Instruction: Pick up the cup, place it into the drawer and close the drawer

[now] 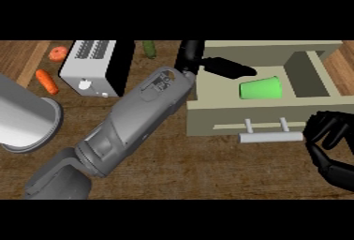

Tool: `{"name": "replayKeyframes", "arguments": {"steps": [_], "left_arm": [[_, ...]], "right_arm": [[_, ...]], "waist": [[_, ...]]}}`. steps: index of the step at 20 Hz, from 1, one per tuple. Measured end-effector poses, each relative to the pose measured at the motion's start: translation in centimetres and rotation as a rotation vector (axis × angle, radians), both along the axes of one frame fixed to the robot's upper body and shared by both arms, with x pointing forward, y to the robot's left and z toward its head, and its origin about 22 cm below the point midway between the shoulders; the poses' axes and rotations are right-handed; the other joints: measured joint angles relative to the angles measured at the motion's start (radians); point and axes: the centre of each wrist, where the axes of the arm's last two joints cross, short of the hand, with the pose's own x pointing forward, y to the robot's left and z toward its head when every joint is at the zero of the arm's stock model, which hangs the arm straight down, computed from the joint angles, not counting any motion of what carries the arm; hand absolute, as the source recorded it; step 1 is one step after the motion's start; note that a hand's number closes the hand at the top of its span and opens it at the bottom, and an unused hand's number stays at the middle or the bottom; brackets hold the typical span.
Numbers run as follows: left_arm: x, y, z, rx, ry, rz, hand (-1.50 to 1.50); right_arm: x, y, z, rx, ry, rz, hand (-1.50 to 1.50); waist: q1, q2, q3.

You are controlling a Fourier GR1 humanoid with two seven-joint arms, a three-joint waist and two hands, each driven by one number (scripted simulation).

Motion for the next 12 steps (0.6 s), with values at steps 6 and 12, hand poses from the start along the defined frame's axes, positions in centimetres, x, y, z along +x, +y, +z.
{"name": "replayKeyframes", "arguments": {"steps": [6,12], "left_arm": [[0.9,2.7,1.1,-0.063,0.023,0.025,-1.50],[0.9,6.9,1.8,-0.099,0.032,0.042,-1.50]], "right_arm": [[-1.5,0.3,0.5,-0.175,0.010,-0.004,1.50],[-1.2,1.4,-0.2,-0.291,0.020,-0.080,1.50]], "waist": [[0.025,-0.005,0.000],[0.048,-0.009,0.000]]}}
